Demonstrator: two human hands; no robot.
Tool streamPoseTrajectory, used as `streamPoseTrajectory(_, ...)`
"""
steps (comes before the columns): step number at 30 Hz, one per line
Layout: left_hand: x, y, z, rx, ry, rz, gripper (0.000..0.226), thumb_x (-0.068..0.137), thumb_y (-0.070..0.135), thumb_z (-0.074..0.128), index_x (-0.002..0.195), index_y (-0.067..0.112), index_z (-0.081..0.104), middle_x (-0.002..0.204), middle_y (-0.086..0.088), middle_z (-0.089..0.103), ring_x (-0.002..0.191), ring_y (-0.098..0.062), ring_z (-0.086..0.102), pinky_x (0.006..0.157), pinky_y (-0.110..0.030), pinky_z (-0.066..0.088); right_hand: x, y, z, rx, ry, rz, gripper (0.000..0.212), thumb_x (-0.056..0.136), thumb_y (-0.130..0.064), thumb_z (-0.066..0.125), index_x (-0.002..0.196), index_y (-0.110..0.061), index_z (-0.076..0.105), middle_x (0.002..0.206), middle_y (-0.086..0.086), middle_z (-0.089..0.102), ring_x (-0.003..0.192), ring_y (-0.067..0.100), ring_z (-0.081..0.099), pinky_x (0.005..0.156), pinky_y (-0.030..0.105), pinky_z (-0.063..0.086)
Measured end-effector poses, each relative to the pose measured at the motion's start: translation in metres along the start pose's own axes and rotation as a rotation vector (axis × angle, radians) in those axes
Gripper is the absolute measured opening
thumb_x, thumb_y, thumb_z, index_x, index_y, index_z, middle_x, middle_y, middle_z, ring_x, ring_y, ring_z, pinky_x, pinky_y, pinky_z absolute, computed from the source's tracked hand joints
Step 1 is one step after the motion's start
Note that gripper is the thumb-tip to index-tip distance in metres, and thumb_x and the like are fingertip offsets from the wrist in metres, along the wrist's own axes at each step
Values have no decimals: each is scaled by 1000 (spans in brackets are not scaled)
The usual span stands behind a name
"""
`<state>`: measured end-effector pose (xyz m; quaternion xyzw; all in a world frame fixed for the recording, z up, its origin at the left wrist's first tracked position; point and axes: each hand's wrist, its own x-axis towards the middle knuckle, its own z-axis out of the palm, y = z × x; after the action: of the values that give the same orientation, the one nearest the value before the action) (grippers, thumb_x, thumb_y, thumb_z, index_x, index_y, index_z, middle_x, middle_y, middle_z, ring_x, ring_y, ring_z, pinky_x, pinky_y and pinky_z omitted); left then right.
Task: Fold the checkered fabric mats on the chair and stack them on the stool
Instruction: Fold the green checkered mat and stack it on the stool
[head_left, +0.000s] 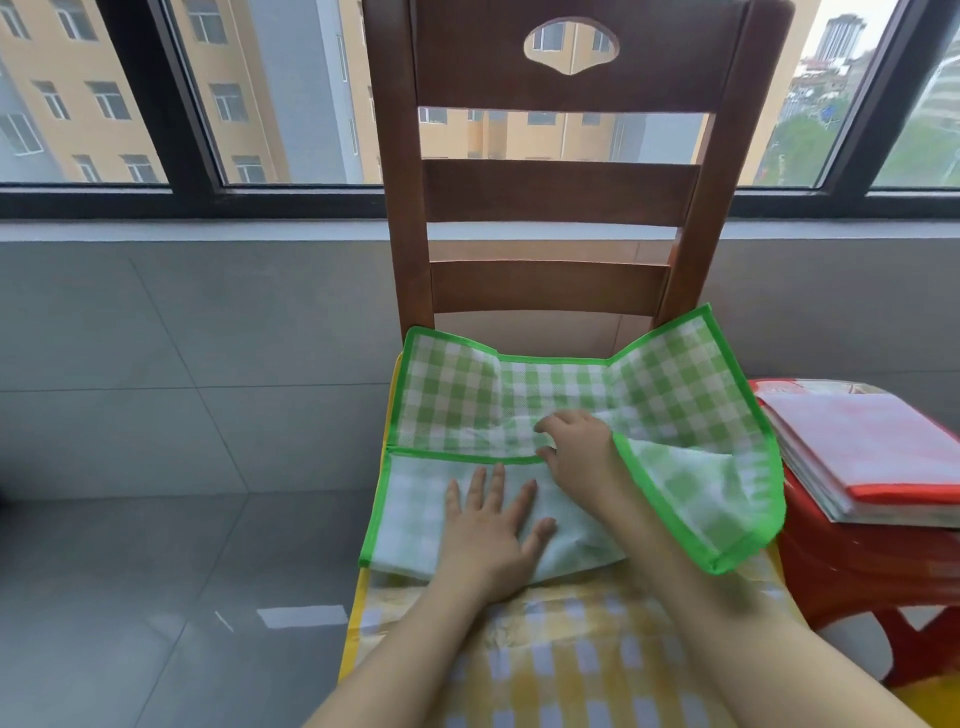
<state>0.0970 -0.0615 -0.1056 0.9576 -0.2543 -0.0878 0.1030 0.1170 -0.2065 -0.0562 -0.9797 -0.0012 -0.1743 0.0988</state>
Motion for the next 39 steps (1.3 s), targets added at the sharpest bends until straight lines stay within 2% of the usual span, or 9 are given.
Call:
streamPoseTrajectory(6,-1,1,-1,48,-28,-34,65,91,65,13,149,38,3,160,-5,-8,146,-23,-14,116,-51,-11,-25,-13,-60,-162,242,-363,38,53,-7,84,89,-16,73,105,5,71,100,26,67,86,37,51)
streamPoseTrajectory(12,2,11,-15,16,-55,-44,63,95,59,17,150,29,17,160,-9,4,147,-24,1,118,-43,-1,-74,33,-96,-386,329,-50,45,42,-30,92,81,-17,74,93,6,72,94,30,65,94,41,30)
streamPoseTrajectory(17,22,30,-22,-157,-95,-118,78,94,58,8,126,4,55,138,-17,48,134,-30,33,113,-39,23,-109,74,-100,-432,441,243,44,75,-49,65,113,-26,65,131,14,53,122,31,36,108,50,15)
streamPoseTrajectory(20,23,41,-10,-159,-48,-176,81,92,62,10,138,3,41,150,-18,33,141,-28,22,117,-39,13,-116,91,-96,-287,462,335,50,90,-57,30,130,-31,47,144,15,28,131,35,25,110,53,9)
streamPoseTrajectory(23,14,47,2,-176,61,-211,75,94,61,16,146,8,27,158,-9,15,147,-22,8,119,-38,4,-116,96,-92,294,509,438,43,97,-36,40,139,-35,35,149,15,12,133,21,15,111,45,21)
streamPoseTrajectory(26,13,47,7,-173,104,-214,73,94,59,16,148,11,23,159,-6,12,147,-19,5,119,-37,2,-107,89,-85,626,545,475,57,98,-15,42,143,-36,14,150,1,25,135,13,26,97,18,27)
streamPoseTrajectory(30,13,46,8,-180,107,-206,73,94,59,15,151,15,8,160,-4,6,147,-19,2,119,-36,0,-90,82,-70,950,616,916,44,99,-20,39,142,-19,29,131,16,54,117,36,53,78,28,35)
streamPoseTrajectory(34,14,43,8,-171,82,-186,70,94,58,14,152,20,1,160,-3,2,148,-18,-2,119,-36,-2,-83,86,-64,857,550,984,30,98,-33,41,91,-8,56,92,17,64,90,32,57,68,29,32)
streamPoseTrajectory(39,14,23,9,-155,52,-127,69,95,57,13,151,22,-5,160,0,-1,147,-16,-4,119,-36,-4,-88,112,-85,685,605,870,28,98,-25,44,82,-5,56,78,16,59,79,30,52,65,29,30)
